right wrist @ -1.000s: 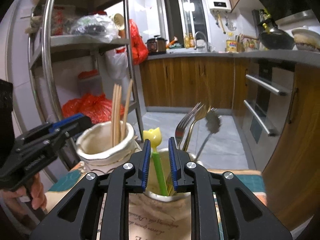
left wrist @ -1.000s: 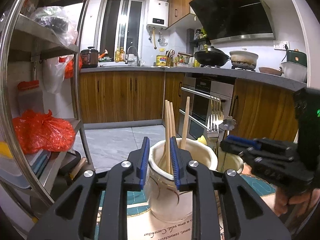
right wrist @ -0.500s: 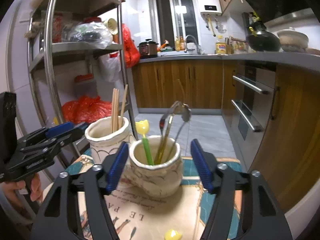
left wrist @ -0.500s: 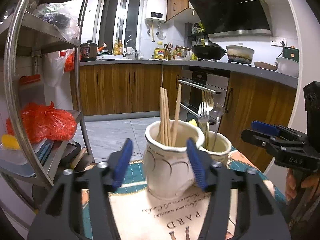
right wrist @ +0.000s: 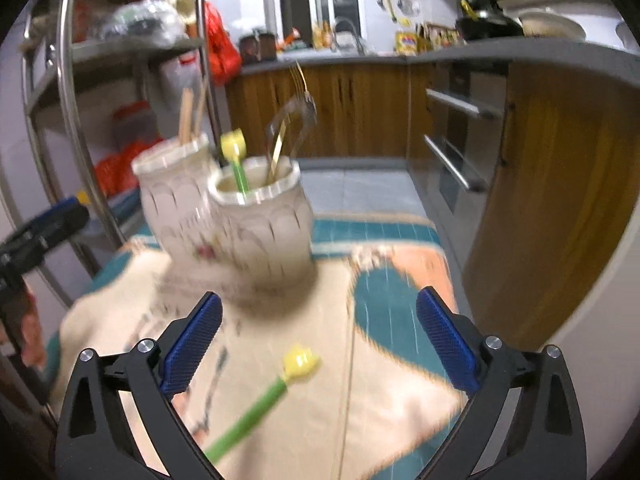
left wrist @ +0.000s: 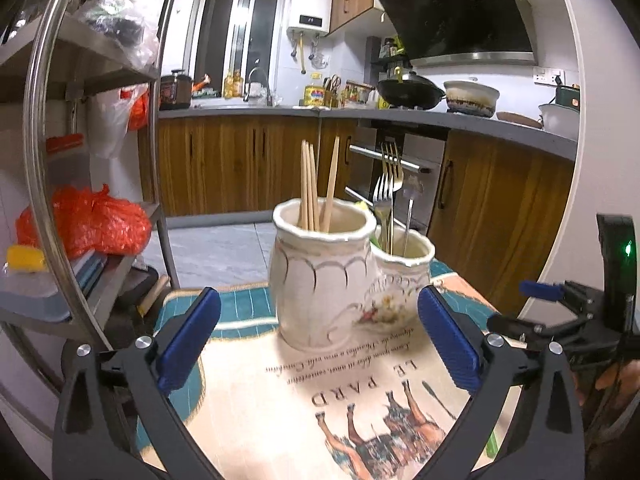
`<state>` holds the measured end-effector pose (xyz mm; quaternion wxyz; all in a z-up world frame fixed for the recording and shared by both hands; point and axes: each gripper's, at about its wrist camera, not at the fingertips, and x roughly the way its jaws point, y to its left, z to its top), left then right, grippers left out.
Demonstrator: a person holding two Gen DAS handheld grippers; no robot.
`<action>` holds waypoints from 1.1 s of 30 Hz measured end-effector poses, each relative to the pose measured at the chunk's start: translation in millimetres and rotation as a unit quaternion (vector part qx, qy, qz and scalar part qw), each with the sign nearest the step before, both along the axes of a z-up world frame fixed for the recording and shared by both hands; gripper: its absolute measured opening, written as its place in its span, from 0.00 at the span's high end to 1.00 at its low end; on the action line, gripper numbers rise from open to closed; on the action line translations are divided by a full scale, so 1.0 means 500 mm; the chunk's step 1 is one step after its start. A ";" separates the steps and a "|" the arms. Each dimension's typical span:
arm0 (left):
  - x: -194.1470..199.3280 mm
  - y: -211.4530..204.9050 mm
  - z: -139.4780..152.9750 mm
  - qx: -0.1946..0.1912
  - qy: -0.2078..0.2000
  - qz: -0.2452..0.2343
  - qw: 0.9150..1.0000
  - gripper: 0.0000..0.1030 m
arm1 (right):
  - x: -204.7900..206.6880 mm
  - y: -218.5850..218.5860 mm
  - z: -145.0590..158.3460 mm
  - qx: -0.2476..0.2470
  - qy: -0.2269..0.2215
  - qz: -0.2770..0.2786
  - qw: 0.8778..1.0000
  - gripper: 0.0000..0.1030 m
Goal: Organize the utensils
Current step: 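Move both open tools back over the cloth, then grasp the second green tulip spoon with the right tool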
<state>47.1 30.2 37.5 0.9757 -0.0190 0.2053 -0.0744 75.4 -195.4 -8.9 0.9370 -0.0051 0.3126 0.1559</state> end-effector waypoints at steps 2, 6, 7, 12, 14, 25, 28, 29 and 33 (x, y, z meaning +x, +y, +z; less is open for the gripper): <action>-0.008 0.001 -0.007 -0.002 0.008 0.005 1.000 0.06 | -0.013 0.005 -0.018 -0.008 0.018 0.000 1.000 0.06; -0.025 -0.002 -0.018 -0.008 0.017 -0.002 1.000 0.06 | -0.038 0.025 -0.034 -0.028 0.025 0.004 0.999 0.06; -0.029 -0.007 -0.023 -0.006 0.021 -0.007 1.000 0.06 | -0.047 0.033 -0.039 -0.036 0.024 0.007 0.999 0.06; -0.050 -0.027 -0.033 0.012 0.021 -0.021 0.999 0.06 | -0.072 0.065 -0.055 -0.063 0.028 0.015 0.998 0.06; -0.052 -0.029 -0.030 0.014 0.019 -0.022 0.999 0.06 | -0.077 0.070 -0.058 -0.063 0.031 0.017 0.997 0.06; -0.058 -0.001 -0.025 -0.002 0.020 -0.015 1.000 0.06 | -0.054 0.085 -0.090 -0.063 0.092 0.016 0.994 0.61; -0.060 0.003 -0.023 -0.007 0.021 -0.015 1.000 0.06 | -0.050 0.087 -0.092 -0.056 0.099 0.016 0.993 0.74; -0.060 0.002 -0.023 -0.007 0.021 -0.016 1.000 0.06 | -0.049 0.088 -0.091 -0.051 0.103 0.017 0.993 0.79; -0.061 0.001 -0.023 -0.006 0.020 -0.020 1.000 0.06 | -0.040 0.082 -0.092 -0.031 0.112 0.020 0.993 0.88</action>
